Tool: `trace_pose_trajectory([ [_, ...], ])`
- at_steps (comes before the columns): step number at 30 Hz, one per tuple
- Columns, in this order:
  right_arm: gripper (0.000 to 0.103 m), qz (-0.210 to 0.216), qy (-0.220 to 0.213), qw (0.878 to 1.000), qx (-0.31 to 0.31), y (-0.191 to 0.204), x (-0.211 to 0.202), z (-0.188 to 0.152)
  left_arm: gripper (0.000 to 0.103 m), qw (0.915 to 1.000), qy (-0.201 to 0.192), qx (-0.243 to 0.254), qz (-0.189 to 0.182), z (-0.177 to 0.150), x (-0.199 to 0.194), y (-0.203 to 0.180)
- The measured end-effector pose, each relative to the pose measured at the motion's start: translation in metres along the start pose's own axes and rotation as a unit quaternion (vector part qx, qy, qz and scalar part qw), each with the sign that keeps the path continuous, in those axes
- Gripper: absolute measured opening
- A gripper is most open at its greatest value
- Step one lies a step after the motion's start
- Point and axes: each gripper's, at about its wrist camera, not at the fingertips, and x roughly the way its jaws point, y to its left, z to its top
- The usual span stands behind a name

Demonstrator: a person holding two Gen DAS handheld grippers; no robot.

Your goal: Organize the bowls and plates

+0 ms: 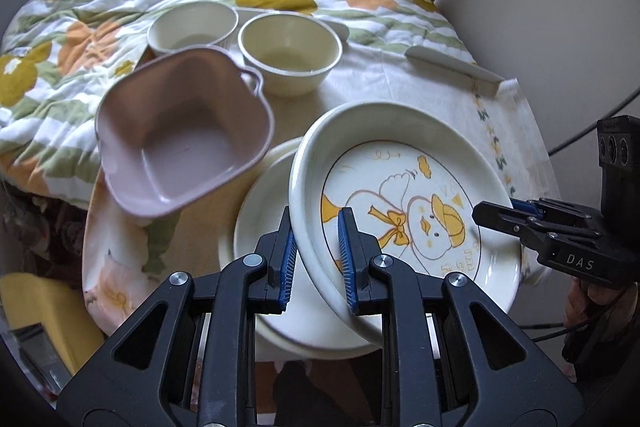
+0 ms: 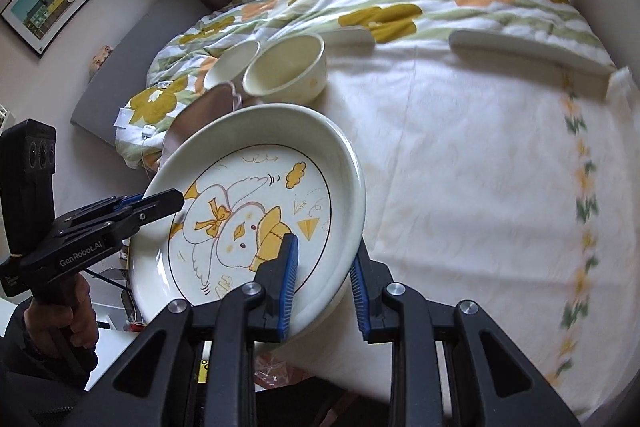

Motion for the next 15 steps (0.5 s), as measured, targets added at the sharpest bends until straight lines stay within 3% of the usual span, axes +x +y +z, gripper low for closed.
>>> trace_pose_trajectory([
  [8,0.024,-0.048,-0.001,0.999,-0.02,0.009,0.02,-0.016,0.016,0.9995,0.03,-0.003,-0.011,-0.021,0.034,0.014],
  [15,0.024,-0.061,-0.02,0.997,-0.033,0.012,0.023,-0.021,0.016,0.9991,0.041,0.003,-0.009,-0.025,0.051,0.016],
])
